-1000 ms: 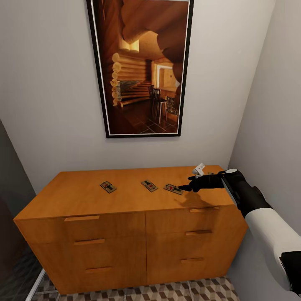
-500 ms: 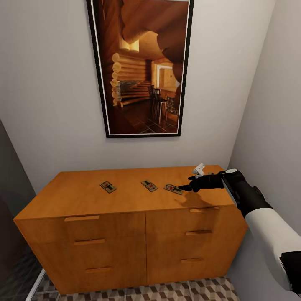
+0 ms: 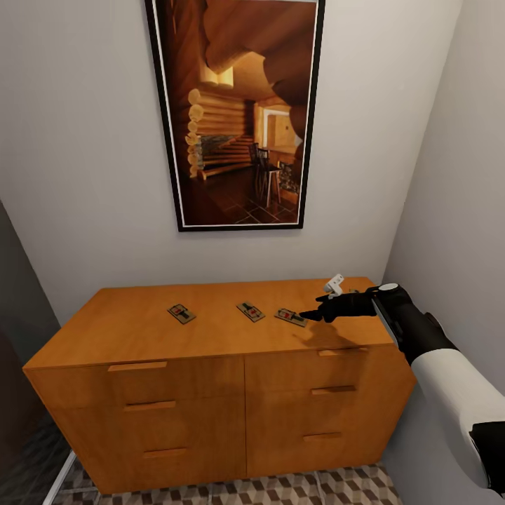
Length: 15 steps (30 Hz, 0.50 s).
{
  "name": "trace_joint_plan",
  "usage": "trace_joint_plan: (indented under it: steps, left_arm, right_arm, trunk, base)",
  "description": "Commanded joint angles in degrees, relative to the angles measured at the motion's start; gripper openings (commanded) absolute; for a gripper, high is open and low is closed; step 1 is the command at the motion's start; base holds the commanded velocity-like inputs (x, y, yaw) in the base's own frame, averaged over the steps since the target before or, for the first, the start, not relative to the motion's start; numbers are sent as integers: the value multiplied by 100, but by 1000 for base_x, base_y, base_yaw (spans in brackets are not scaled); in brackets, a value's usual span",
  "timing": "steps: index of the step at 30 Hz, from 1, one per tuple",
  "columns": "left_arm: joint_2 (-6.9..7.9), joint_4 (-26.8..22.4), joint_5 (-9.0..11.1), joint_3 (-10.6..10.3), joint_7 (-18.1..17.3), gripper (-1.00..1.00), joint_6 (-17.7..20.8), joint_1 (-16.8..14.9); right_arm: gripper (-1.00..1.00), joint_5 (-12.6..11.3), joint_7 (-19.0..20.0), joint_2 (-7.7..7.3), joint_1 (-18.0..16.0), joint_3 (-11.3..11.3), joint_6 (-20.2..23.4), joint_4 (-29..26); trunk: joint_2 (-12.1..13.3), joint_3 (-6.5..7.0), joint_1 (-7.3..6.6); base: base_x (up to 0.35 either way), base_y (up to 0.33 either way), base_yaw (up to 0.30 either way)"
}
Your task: Take the four mousetraps from the cabinet in the bathroom and place them on the bathroom floor. Make sure all four end up on the same floor surface, and ensure that at least two of them are either under or directly next to the same bathroom sink.
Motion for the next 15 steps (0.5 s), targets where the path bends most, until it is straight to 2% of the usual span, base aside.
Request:
trace_joint_plan:
  steps: [1,15]
  left_arm:
    - [-1,6,15,-36,3,100,-20,-3]
    - [-1,6,15,-36,3,100,-20,-3]
  right_arm:
    - [100,26,22,-1,-3,6,30,-9]
    - [100,29,28,-3,-3,5,30,-15]
  trunk:
    - [-3,-5,0]
    - [-3,-5,0]
  base:
    - [0,0,0]
    - [0,0,0]
